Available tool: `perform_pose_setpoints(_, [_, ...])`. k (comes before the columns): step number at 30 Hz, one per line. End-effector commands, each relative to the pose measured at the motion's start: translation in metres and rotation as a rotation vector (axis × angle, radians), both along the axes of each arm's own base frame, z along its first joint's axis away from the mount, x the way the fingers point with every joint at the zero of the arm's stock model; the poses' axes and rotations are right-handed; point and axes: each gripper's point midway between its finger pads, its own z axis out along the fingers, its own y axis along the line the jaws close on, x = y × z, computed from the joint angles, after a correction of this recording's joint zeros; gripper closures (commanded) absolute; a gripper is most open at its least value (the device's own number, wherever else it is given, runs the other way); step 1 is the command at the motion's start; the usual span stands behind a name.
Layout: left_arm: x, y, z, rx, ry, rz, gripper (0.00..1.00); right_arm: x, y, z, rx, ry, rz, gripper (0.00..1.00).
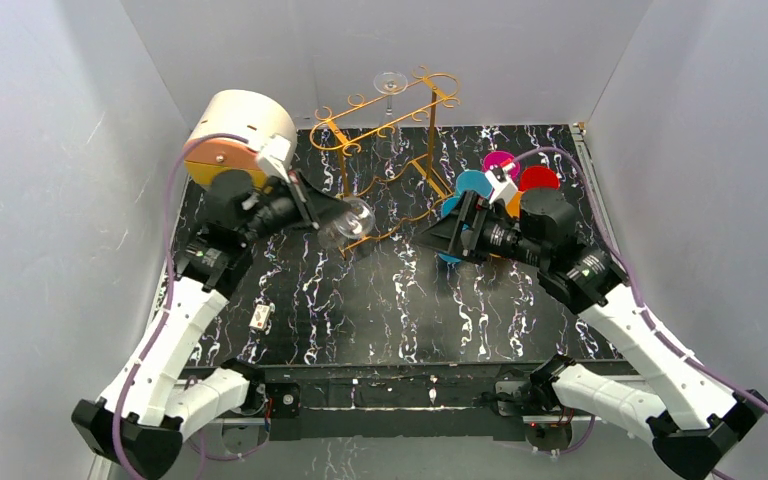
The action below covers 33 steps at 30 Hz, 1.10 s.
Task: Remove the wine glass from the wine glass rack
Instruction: Place the wine glass at the center of the board.
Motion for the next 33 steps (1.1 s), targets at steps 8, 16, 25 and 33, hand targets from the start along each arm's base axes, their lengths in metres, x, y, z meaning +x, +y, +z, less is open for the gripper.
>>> perform_pose_setpoints(8, [-0.069, -0.075, -0.024, -0.031, -0.019, -0.188, 1.0, -0.021, 0.011, 0.002, 0.177, 0.023, 0.101, 0.22])
perform_pose_setpoints(16, [-0.066, -0.082, -0.026, -0.061, -0.047, -0.165, 1.0, -0.017, 0.027, -0.004, 0.178, 0.027, 0.176, 0.39])
perform_pose_setpoints(25, [-0.064, -0.088, -0.013, -0.111, -0.1, -0.187, 1.0, -0.024, 0.034, 0.012, 0.26, -0.053, 0.257, 0.56])
perform_pose_setpoints(33, [-0.068, -0.089, -0.008, -0.116, -0.124, -0.206, 1.0, -0.025, 0.037, 0.03, 0.324, -0.121, 0.282, 0.83])
